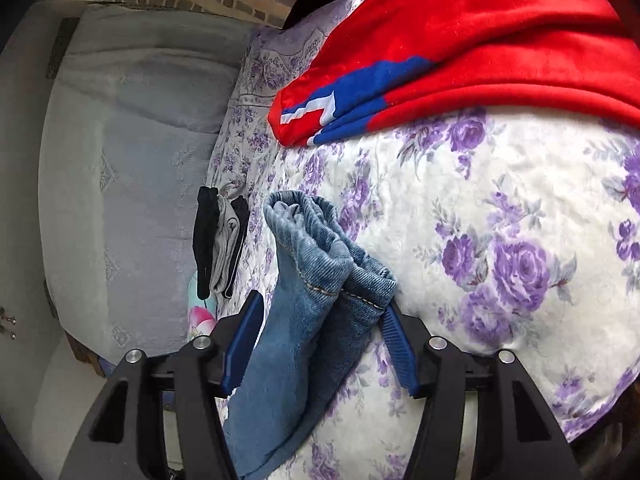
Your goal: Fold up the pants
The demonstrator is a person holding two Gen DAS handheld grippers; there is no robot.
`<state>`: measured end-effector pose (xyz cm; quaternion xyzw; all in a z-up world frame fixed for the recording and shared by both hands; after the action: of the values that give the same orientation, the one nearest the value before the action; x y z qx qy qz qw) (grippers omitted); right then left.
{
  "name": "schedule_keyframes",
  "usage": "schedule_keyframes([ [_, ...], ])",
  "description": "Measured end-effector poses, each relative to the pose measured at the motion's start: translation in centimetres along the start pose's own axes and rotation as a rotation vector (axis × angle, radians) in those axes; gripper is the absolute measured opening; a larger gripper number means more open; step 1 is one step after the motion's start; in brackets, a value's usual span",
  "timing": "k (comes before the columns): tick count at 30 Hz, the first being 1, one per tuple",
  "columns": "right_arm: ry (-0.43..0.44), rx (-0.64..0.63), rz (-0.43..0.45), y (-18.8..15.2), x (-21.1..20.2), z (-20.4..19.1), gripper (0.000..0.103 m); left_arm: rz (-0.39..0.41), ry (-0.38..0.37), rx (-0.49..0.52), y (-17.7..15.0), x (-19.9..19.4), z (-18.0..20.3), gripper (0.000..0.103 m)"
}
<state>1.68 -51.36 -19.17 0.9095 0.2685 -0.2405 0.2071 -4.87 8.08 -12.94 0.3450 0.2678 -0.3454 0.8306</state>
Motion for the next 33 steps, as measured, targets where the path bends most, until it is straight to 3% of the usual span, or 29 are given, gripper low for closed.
schedule_keyframes([
  [1,0.001,0.003,0.011,0.2,-0.1,-0.4,0.063,-0.001,-0.014,-0.001,0.2,0.2,0.1,0.098],
  [2,0.011,0.005,0.028,0.3,-0.4,-0.8,0.053,-0.001,-0.020,0.004,0.4,0.3,0.2,0.098],
  [3,0.029,-0.001,0.048,0.4,-0.9,-1.5,0.034,-0.002,-0.021,0.014,0.7,0.4,0.4,0.098],
  [4,0.038,-0.027,0.064,0.4,-1.5,-2.4,0.027,0.000,-0.021,0.025,0.9,0.5,0.6,0.098],
  [6,0.016,-0.107,0.076,0.3,-2.2,-4.5,0.021,0.012,-0.034,0.027,1.2,0.4,0.8,0.098],
  [10,-0.050,-0.220,0.070,0.2,-2.6,-8.2,0.019,0.034,-0.075,-0.021,1.5,0.1,0.1,0.098],
  [15,-0.070,-0.530,0.096,-2.0,-2.5,-17.4,0.019,0.079,-0.093,-0.043,1.6,-1.7,-0.8,0.098],
  [18,-0.044,-0.797,0.094,-6.4,-1.5,-23.6,0.019,0.118,-0.100,-0.061,1.7,-3.4,-1.8,0.098],
  [21,-0.020,-1.077,0.052,-12.9,0.5,-28.1,0.019,0.151,-0.134,-0.087,1.5,-5.1,-2.8,0.098],
  [23,-0.003,-1.238,-0.019,-18.0,2.7,-29.3,0.019,0.166,-0.103,-0.088,1.2,-6.1,-3.5,0.098],
  [26,-0.015,-1.463,-0.156,-25.6,6.2,-27.5,0.019,0.174,-0.099,-0.106,0.8,-7.2,-4.9,0.098],
  [28,-0.035,-1.546,-0.258,-29.2,7.4,-25.2,0.019,0.181,-0.087,-0.122,0.4,-7.8,-5.8,0.098],
  [30,-0.040,-1.572,-0.301,-31.0,7.1,-23.7,0.019,0.191,-0.080,-0.141,0.0,-8.5,-6.8,0.098],
  [33,-0.029,-1.585,-0.279,-31.2,5.6,-24.3,0.019,0.205,-0.079,-0.175,-0.4,-9.0,-8.0,0.098],
])
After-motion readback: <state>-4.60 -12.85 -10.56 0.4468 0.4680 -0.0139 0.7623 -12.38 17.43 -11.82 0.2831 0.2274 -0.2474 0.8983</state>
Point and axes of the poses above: each gripper's, at about its wrist camera, not at the fingertips, and x roughly the way its jaws point, z to its right, y to its top, the point moved 5 cm from there along x, roughly the way its jaws point, and after that the axes turned 13 degrees about -y, right-handed, at the moved point
